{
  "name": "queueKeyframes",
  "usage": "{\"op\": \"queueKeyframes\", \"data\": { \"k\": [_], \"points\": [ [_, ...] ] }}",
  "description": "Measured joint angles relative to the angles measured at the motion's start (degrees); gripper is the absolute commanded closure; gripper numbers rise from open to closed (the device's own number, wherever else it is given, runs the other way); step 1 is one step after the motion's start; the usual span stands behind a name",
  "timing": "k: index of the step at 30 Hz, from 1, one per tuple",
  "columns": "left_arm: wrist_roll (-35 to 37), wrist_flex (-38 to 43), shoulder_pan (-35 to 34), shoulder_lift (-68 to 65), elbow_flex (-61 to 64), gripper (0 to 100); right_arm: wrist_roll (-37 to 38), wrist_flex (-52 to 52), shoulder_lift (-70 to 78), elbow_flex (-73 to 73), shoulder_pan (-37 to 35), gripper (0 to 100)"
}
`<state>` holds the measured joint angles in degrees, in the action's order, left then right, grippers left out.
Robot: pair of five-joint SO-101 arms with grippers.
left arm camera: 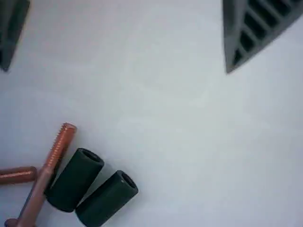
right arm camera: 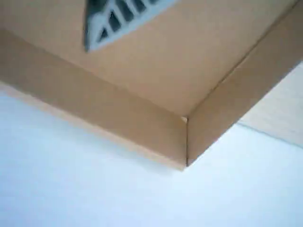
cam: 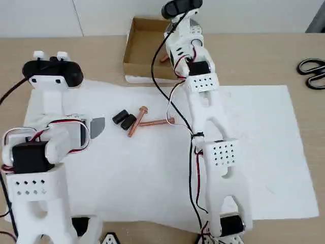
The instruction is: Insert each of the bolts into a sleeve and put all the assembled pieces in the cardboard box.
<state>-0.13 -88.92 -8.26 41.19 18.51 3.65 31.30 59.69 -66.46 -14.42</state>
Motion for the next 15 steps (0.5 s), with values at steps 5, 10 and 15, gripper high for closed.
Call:
{"op": "queueKeyframes", "data": {
  "k": [5, 10, 15],
  "points": [
    [0.0, -0.1, 0.0, 0.0, 0.0, 73, -4.7, 22.0, 0.0, -17.1, -1.1, 79.0],
    [0.0, -0.1, 0.0, 0.0, 0.0, 73, -9.8, 45.8, -1.8, -26.7, -4.8, 79.0],
    [0.0, -0.5, 0.0, 0.0, 0.0, 73, -15.7, 61.0, -7.3, -27.3, -9.8, 79.0]
  ]
}}
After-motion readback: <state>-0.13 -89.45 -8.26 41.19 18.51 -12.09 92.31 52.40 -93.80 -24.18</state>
